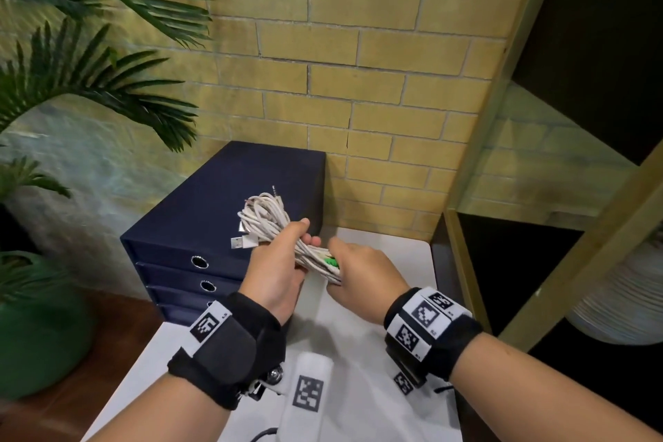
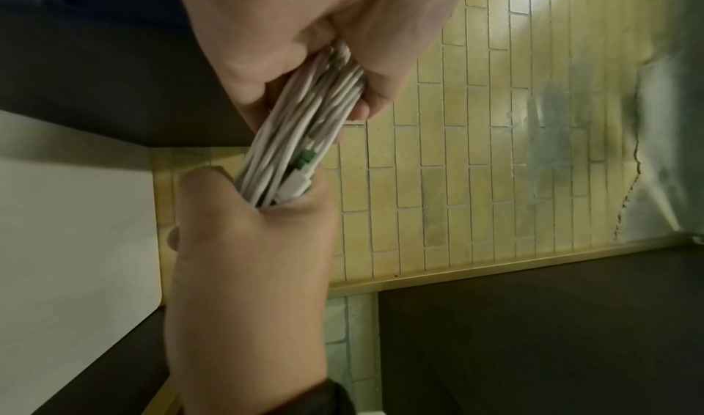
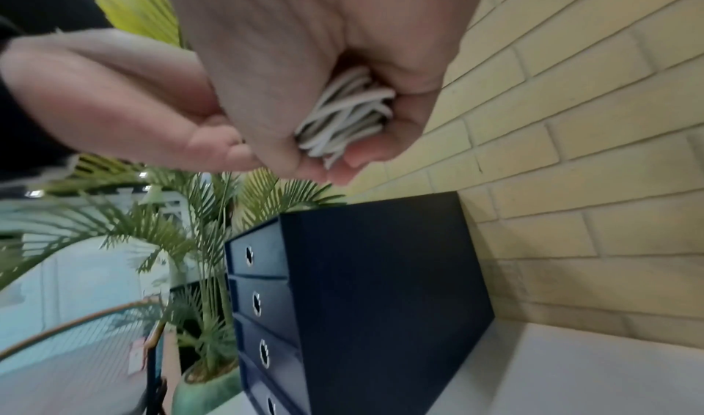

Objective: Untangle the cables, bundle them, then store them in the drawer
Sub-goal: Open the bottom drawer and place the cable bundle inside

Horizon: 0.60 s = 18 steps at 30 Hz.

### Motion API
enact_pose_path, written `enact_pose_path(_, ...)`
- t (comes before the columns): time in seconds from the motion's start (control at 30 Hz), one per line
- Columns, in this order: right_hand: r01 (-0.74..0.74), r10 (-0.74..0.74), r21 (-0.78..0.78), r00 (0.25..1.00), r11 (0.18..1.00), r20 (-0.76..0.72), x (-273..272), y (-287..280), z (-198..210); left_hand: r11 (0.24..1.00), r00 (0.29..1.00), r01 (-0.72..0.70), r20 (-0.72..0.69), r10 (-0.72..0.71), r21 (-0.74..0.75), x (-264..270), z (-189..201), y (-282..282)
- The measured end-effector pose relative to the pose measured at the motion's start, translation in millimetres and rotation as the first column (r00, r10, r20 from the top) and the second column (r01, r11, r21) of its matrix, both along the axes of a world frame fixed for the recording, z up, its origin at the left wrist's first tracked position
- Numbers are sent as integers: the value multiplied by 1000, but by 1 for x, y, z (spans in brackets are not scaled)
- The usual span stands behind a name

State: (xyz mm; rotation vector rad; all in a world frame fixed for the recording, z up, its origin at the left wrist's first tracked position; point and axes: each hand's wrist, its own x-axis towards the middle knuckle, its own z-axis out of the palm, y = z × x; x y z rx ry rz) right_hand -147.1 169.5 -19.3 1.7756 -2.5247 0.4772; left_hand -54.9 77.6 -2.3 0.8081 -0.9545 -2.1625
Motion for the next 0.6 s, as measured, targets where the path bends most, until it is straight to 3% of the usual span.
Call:
enact_pose_path(0.1, -42, 43, 18, 999, 999, -33, 7, -8, -9, 999, 999, -33, 0, 33, 14, 6, -7, -4)
enact_pose_path(0.2, -101, 101, -6, 995, 995, -2, 16, -16, -22, 995, 996, -70, 46, 73, -65, 15, -16, -10)
enact_pose_path(0.3, -175, 172, 7, 972, 984, 159, 32, -29, -40, 983, 986, -116, 101, 131, -145, 33, -23, -23)
enact_pose_path(0.43, -278, 245, 20, 879, 960, 410, 54, -51, -59, 945, 938, -152, 260, 230, -288, 69, -34, -59)
enact_pose_path(0.5, -299, 233, 79, 861, 951, 452, 66, -65, -68, 916, 915, -143, 302, 266, -374, 90, -38, -78)
enact_pose_path(0.6, -272, 157, 236, 897, 933, 414, 85, -91, -82, 889, 891, -102, 356, 281, -446, 118, -41, -105)
